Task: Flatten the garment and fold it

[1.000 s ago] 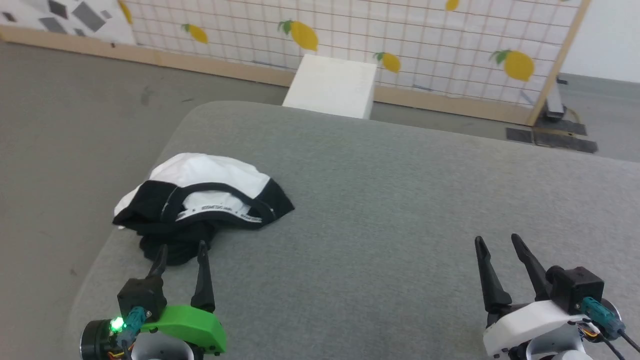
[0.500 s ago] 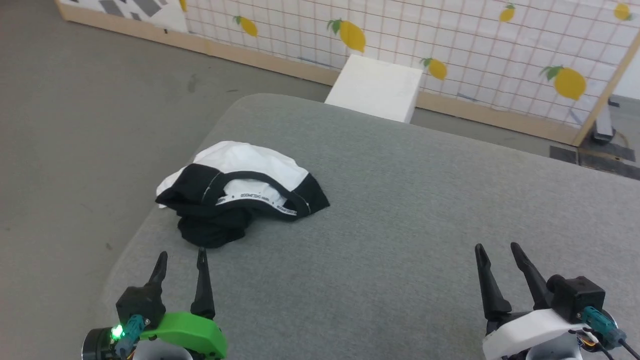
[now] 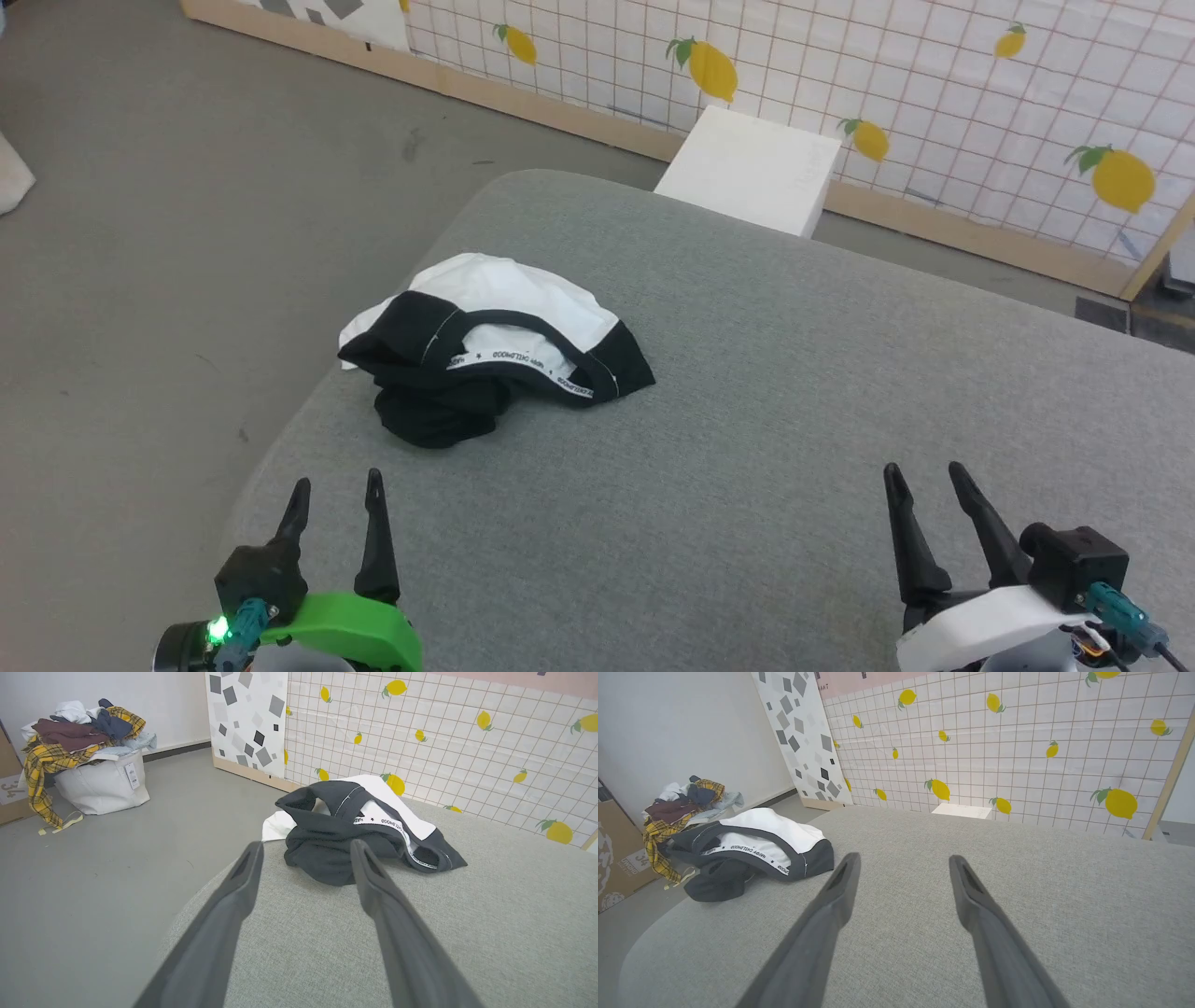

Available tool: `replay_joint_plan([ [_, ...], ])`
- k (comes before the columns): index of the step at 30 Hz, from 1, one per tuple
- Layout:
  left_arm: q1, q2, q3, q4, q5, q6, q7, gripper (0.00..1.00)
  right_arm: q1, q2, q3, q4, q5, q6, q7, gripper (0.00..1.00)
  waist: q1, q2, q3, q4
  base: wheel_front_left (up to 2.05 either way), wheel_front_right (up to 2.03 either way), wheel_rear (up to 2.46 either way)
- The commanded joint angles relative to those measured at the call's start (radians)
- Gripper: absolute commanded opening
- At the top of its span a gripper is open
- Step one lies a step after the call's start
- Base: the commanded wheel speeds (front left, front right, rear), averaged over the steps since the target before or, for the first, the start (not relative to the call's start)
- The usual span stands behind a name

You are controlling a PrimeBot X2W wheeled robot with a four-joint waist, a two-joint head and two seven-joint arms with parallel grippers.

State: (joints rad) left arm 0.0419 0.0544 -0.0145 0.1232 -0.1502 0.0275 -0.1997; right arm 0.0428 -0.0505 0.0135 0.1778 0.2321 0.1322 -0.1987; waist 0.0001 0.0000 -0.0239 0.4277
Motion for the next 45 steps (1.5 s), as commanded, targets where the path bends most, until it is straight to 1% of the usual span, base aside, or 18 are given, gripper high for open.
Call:
replay_joint_plan([
  [1,0.018,-0.003,0.000,0.006,0.000,0.004,-0.010,1.00,0.017,0.000,0.003,0.007,0.012,-0.001,-0.011,1.00,-0.0001,0.0000,-0.004,0.009,0.00,0.00,0.00],
  [13,0.023,-0.004,-0.001,0.024,-0.008,0.001,-0.035,1.00,0.027,0.000,0.010,0.034,0.039,-0.001,-0.036,1.00,-0.0001,0.0000,-0.011,0.056,0.00,0.00,0.00],
  [24,0.024,-0.004,-0.005,0.042,-0.015,0.010,-0.062,1.00,0.025,0.000,0.004,0.069,0.047,-0.002,-0.063,1.00,-0.0001,0.0000,-0.004,0.110,0.00,0.00,0.00],
  [34,0.022,-0.004,-0.004,0.047,-0.015,0.008,-0.062,1.00,0.029,0.000,0.005,0.076,0.047,-0.002,-0.063,1.00,-0.0001,0.0000,-0.009,0.106,0.00,0.00,0.00],
  [36,0.006,-0.001,-0.002,0.054,-0.024,-0.006,-0.062,1.00,0.029,0.000,0.006,0.077,0.048,-0.002,-0.063,1.00,-0.0001,0.0000,-0.009,0.106,0.00,0.00,0.00],
  [39,-0.054,0.026,0.000,0.074,-0.038,-0.040,-0.057,1.00,0.025,0.000,0.013,0.077,0.043,-0.002,-0.063,1.00,-0.0001,0.0000,-0.001,0.096,0.00,0.00,0.00],
  [43,-0.205,0.085,0.012,0.099,-0.057,-0.080,-0.002,1.00,0.004,0.000,0.017,0.071,0.016,-0.002,-0.063,1.00,-0.0001,0.0000,0.026,0.060,0.00,0.00,0.00],
  [45,-0.291,0.115,0.021,0.125,-0.075,-0.097,0.037,1.00,-0.007,0.000,0.015,0.065,0.002,-0.002,-0.063,1.00,-0.0001,0.0000,0.049,0.032,0.00,0.00,0.00],
])
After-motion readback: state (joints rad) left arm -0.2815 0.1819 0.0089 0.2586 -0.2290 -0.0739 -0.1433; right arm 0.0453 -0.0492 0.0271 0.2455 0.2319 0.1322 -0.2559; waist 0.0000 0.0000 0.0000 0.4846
